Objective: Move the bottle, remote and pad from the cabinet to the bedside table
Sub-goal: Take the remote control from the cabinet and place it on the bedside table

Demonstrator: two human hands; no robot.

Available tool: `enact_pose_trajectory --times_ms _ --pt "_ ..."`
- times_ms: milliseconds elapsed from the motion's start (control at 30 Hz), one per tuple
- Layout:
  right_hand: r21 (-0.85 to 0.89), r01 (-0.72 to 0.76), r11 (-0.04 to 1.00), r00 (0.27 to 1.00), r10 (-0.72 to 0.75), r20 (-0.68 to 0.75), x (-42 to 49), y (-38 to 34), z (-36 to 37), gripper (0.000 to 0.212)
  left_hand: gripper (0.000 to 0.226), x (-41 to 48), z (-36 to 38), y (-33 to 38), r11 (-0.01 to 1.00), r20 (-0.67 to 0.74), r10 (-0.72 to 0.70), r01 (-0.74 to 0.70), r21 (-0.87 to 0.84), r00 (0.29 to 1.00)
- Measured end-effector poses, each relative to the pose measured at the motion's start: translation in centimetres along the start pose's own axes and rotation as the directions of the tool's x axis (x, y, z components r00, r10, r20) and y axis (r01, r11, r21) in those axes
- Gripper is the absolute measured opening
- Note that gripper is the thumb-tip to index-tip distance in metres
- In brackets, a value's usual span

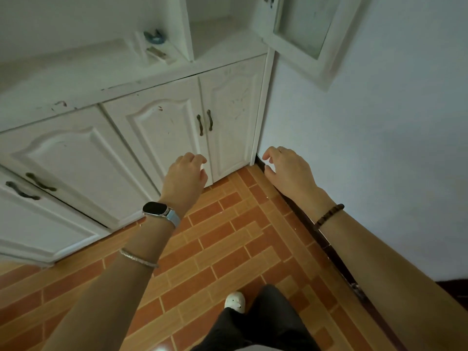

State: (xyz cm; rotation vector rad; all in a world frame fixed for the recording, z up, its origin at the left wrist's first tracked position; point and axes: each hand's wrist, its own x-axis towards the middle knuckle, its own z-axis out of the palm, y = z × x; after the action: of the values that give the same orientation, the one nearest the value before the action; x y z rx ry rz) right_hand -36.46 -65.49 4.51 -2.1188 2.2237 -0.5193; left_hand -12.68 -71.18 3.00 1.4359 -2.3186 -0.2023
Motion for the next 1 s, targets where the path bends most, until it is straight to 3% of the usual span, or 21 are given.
enact_pose_trajectory --times_ms 733,1000 --pt "0.075 0.162 0.984 0.987 -0.162 -0.01 28.3 9.4 -0.1 0.023 0.024 25.2 3.7 0.1 0.996 -0.159 -0.047 0.06 0.073 0.986" --pt "0.1 0.164 0.981 0.986 -0.166 0.006 34.0 11.2 0.1 0.024 0.025 31.3 3.5 -0.4 0.994 -0.208 -0.051 0.07 0.083 0.977"
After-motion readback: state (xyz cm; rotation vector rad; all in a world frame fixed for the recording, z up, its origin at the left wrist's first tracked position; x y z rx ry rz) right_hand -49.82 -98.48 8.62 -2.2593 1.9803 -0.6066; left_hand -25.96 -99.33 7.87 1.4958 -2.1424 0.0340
